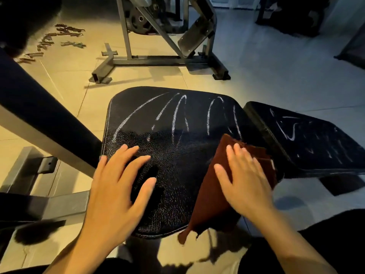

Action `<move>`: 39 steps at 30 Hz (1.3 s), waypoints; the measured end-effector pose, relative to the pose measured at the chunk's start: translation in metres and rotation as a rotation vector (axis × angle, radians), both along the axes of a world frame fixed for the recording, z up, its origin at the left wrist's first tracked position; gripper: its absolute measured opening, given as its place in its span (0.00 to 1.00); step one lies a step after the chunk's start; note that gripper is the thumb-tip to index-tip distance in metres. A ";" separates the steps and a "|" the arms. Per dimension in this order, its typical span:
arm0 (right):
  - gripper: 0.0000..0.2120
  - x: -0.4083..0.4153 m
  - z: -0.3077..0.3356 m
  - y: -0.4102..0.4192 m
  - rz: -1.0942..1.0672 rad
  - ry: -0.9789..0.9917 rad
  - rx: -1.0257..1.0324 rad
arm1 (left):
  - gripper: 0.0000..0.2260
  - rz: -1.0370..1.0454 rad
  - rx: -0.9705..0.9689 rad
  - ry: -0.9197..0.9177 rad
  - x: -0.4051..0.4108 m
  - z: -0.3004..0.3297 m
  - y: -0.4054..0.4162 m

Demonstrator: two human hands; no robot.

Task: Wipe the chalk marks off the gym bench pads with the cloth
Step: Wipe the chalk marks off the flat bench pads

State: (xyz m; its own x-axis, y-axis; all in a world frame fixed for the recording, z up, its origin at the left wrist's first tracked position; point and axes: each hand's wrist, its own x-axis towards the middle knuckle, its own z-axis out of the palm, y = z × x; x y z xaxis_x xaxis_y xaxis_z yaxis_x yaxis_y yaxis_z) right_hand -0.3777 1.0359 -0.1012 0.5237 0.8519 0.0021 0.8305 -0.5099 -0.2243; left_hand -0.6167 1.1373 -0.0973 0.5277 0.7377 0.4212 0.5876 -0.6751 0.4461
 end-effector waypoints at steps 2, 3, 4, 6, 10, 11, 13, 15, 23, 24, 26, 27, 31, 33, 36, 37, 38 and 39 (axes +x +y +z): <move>0.33 0.041 -0.001 0.019 -0.083 -0.006 -0.048 | 0.20 0.011 0.024 0.037 0.003 -0.002 -0.001; 0.32 0.055 -0.001 0.029 -0.099 0.005 -0.083 | 0.20 0.018 0.026 0.037 0.003 -0.002 0.000; 0.32 0.064 0.000 0.035 -0.111 0.016 -0.111 | 0.20 0.023 0.023 0.035 0.004 -0.002 0.000; 0.32 0.067 -0.001 0.040 -0.133 0.022 -0.117 | 0.20 0.027 0.016 0.030 0.005 -0.001 -0.001; 0.34 0.024 0.000 0.016 -0.029 0.035 -0.062 | 0.20 0.018 0.025 0.027 0.004 -0.001 -0.002; 0.36 0.006 0.000 0.004 0.021 0.027 -0.042 | 0.20 0.016 0.027 0.028 0.004 -0.001 -0.002; 0.39 -0.016 0.001 -0.013 0.089 0.023 -0.027 | 0.19 0.012 0.030 0.032 0.004 -0.002 -0.002; 0.35 0.000 0.002 -0.009 0.078 0.025 -0.028 | 0.19 0.009 0.028 0.030 0.003 -0.002 -0.003; 0.31 0.085 -0.004 0.039 -0.154 -0.002 -0.123 | 0.19 0.052 0.058 -0.028 0.005 -0.003 -0.004; 0.31 0.072 -0.004 0.039 -0.133 -0.020 -0.113 | 0.19 0.054 0.066 -0.041 0.006 -0.003 -0.005; 0.31 0.033 -0.002 0.041 -0.029 -0.007 -0.072 | 0.18 0.052 0.071 -0.063 0.006 -0.002 -0.005; 0.33 0.010 0.000 0.041 0.053 -0.001 -0.036 | 0.18 0.048 0.072 -0.072 0.006 -0.001 -0.004; 0.41 -0.048 0.004 0.028 0.387 0.047 0.057 | 0.17 0.032 0.078 -0.115 0.005 -0.002 -0.005; 0.40 -0.026 0.004 0.024 0.358 0.052 0.018 | 0.17 0.028 0.060 -0.155 0.003 -0.005 -0.006; 0.36 0.043 0.000 0.028 0.088 0.005 -0.017 | 0.16 0.037 0.032 -0.207 0.000 -0.009 -0.007; 0.35 0.066 0.000 0.031 -0.003 0.009 -0.049 | 0.16 0.047 0.025 -0.213 0.001 -0.009 -0.008; 0.35 0.083 -0.001 0.032 -0.072 0.027 -0.076 | 0.17 0.056 0.022 -0.212 0.001 -0.009 -0.008; 0.35 0.093 -0.003 0.033 -0.118 0.047 -0.092 | 0.17 0.064 0.024 -0.207 0.002 -0.008 -0.008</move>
State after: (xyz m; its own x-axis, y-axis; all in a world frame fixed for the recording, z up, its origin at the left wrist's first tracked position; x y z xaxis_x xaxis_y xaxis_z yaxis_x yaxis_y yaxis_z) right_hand -0.2843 1.0687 -0.1039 0.6175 0.7801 -0.1005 0.7534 -0.6233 -0.2092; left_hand -0.6152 1.1293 -0.1055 0.3807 0.7550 0.5339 0.5272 -0.6515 0.5455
